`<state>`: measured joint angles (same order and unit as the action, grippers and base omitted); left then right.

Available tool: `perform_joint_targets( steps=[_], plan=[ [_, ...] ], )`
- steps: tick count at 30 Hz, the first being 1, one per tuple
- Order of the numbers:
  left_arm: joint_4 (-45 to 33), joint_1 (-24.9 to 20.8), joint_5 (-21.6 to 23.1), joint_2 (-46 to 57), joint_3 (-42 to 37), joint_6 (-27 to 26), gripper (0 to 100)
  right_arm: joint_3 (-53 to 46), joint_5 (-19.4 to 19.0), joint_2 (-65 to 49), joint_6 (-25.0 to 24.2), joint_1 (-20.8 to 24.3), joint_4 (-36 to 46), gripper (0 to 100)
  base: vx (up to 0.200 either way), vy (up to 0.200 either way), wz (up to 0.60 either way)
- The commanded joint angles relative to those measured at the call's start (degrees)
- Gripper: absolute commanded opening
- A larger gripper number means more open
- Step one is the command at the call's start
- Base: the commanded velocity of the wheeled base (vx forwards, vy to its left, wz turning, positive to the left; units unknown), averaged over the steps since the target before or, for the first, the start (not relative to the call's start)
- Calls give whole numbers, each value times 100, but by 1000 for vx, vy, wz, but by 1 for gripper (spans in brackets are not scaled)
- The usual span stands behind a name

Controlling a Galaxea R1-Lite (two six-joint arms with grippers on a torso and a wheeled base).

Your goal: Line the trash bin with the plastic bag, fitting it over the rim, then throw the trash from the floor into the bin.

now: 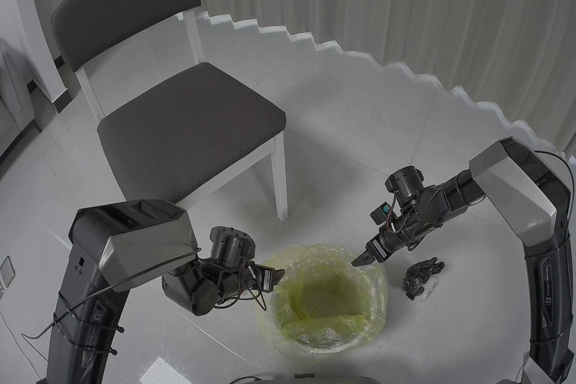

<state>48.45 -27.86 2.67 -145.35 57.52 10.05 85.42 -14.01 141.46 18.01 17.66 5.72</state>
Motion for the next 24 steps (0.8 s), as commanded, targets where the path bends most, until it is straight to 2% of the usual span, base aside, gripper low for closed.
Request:
perform_joint_targets(
  steps=[1, 9, 10, 24],
  plan=[
    [236, 26, -12, 77, -250, -3, 100, 142, -6, 198, -8, -17, 0, 100, 0, 0, 0],
    [499, 43, -47, 130, -381, -3, 100, 282, -32, 365, 1, -9, 0, 100, 0, 0, 0],
    [517, 43, -47, 130, -381, -3, 100, 326, -23, 382, 1, -9, 0, 0, 0, 0, 0],
    [605, 26, -65, 121, -329, -3, 100, 1522, 3, 1024, -306, -79, 184, 0, 0, 0, 0]
  ],
)
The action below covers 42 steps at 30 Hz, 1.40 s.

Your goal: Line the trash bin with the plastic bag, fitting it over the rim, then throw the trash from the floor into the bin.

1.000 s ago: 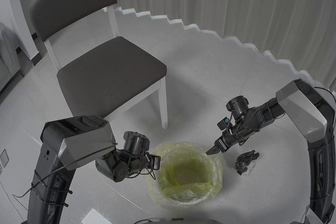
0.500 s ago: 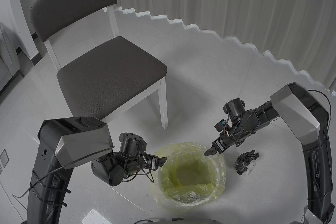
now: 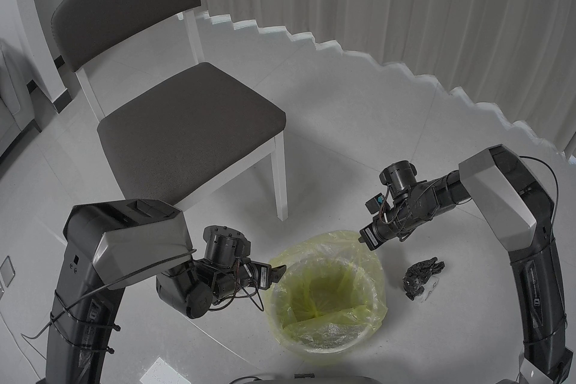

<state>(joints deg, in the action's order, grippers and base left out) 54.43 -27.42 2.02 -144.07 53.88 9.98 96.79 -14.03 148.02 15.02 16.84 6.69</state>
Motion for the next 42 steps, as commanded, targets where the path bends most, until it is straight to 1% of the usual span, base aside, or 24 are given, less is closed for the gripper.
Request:
perform_joint_targets(
  steps=[1, 8, 15, 16, 21, 24, 29, 36, 42],
  plan=[
    [6, -27, 0, -7, 35, -5, 100, 428, 6, 421, -8, 13, 131, 0, 0, 0, 0],
    [41, -44, 0, 2, 35, 4, 100, 402, 32, 526, 98, 171, 561, 0, 0, 0, 0],
    [120, -44, 0, -34, 43, 4, 100, 375, 41, 500, 142, 171, 623, 0, 0, 0, 0],
    [120, -44, 0, -34, 43, 4, 100, 375, 41, 491, 150, 171, 623, 100, 0, 0, 0],
    [129, -27, 0, -25, 43, 4, 100, 261, 32, 227, 133, 109, 632, 100, 0, 0, 0],
    [94, -1, -9, -69, 96, -14, 100, 112, 32, -27, 159, -14, 649, 100, 0, 0, 0],
    [6, 149, -158, -209, 228, -40, 100, -152, 32, -379, 159, -198, 649, 100, 0, 0, 0],
    [-11, 123, -158, -201, 210, -58, 100, -301, 32, -546, 159, -330, 640, 100, 0, 0, 0],
    [-381, 61, -88, -201, 333, -58, 100, -477, 23, -704, 159, -400, 605, 100, 0, 0, 0]
  ],
)
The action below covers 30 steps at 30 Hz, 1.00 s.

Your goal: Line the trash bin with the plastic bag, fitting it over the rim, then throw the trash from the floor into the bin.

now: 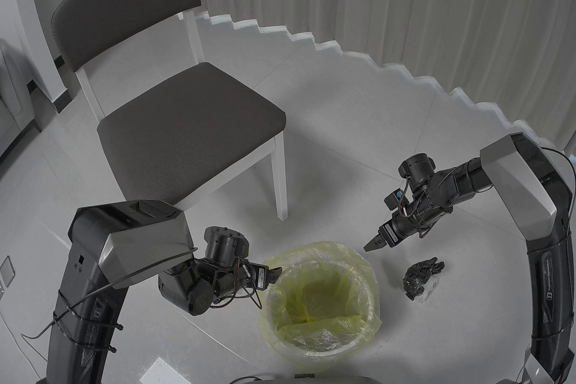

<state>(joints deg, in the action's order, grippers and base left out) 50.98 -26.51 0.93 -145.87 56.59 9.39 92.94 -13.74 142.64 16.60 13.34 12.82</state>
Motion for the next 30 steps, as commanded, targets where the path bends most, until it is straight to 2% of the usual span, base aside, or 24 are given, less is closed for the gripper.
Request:
perform_joint_targets(
  steps=[1, 7, 17, 25, 30],
  plan=[
    [-36, -38, 22, -20, 63, 2, 0, -92, -6, -167, 1, -50, -17, 100, 0, 0, 0],
    [-255, 24, -31, -55, 326, 11, 0, -136, -6, -219, 1, -235, -26, 100, 0, 0, 0],
    [-1415, 15, -93, -55, 1012, 11, 0, -57, -15, -96, 115, -587, -17, 100, 0, 0, 0],
    [-1987, -249, -5, -20, 1153, 2, 0, -57, -15, -44, 159, -639, -8, 100, 0, 0, 0],
    [-1978, -284, -57, 15, 1038, 2, 0, -145, -32, -79, 247, -666, 18, 100, 0, 0, 0]
  ],
)
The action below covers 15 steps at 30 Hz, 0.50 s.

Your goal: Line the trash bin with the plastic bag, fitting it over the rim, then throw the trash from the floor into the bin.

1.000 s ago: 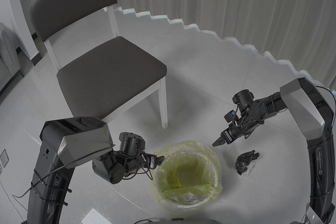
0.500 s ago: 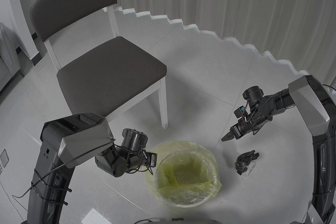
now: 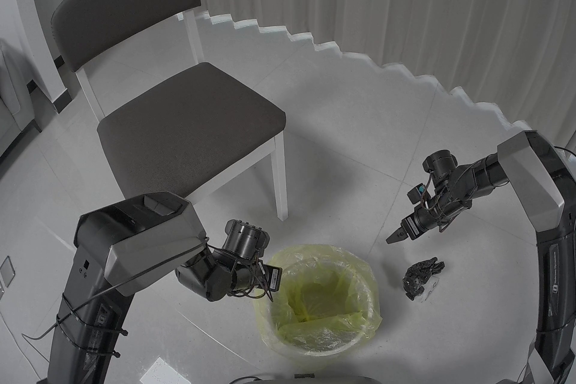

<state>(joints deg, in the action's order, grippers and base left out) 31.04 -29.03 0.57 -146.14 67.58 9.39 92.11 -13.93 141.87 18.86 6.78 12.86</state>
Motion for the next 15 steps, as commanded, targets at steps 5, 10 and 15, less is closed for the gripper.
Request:
perform_joint_targets(
  steps=[5, 10, 15],
  plan=[
    [87, -68, -22, 112, -263, 2, 0, -141, -22, -55, 21, -10, -3, 100, 0, 0, 0],
    [236, -51, -40, 130, -369, 28, 100, -343, -57, -301, 21, 34, -20, 100, 0, 0, 0],
    [526, -7, -40, 358, -729, 37, 100, -668, -285, -687, 30, 175, -29, 100, 0, 0, 0]
  ],
)
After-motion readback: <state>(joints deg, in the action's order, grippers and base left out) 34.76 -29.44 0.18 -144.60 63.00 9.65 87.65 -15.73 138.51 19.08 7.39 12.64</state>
